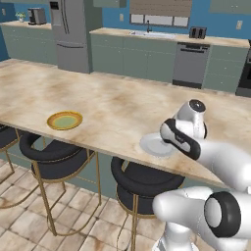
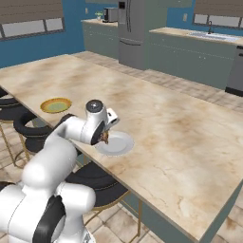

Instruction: Take the chicken drumsticks from the pan and place one on each plate on the dining counter.

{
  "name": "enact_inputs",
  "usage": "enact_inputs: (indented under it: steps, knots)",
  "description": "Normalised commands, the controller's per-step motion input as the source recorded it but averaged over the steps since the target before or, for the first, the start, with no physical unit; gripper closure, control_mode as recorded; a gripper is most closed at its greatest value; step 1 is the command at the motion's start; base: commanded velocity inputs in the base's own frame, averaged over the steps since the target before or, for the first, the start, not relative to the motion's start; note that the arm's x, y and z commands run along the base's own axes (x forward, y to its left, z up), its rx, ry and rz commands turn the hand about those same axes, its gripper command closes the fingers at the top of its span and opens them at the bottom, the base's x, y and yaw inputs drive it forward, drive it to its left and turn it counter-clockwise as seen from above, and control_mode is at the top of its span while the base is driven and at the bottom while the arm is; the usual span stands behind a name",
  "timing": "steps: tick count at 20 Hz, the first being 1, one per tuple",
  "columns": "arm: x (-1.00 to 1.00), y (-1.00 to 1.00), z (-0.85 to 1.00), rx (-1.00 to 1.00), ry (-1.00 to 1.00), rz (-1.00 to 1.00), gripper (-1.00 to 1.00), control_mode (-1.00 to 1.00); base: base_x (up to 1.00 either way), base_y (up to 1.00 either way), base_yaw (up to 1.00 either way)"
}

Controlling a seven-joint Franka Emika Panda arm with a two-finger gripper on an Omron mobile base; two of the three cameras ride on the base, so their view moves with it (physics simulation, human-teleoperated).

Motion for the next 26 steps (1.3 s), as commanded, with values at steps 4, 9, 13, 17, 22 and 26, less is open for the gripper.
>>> enact_inputs:
  steps: [4,9,13,17,22,26]
  knots:
    - [0.25,-0.15,-0.52,0.01,0.06,-0.14,1.00,-1.00,0.00,0.00,0.00]
    - [0.28,-0.16,-0.57,0.00,0.10,-0.13,1.00,-1.00,0.00,0.00,0.00]
    - [0.35,-0.29,-0.47,0.00,0.02,-0.10,1.00,-1.00,0.00,0.00,0.00]
    - [0.47,-0.21,-0.22,0.01,0.00,-0.07,1.00,-1.00,0.00,0.00,0.00]
    - [0.34,0.19,-0.15,0.00,0.00,-0.08,1.00,-1.00,0.00,0.00,0.00]
    - [0.06,0.43,-0.05,-0.02,0.00,-0.11,-1.00,-1.00,0.00,0.00,0.00]
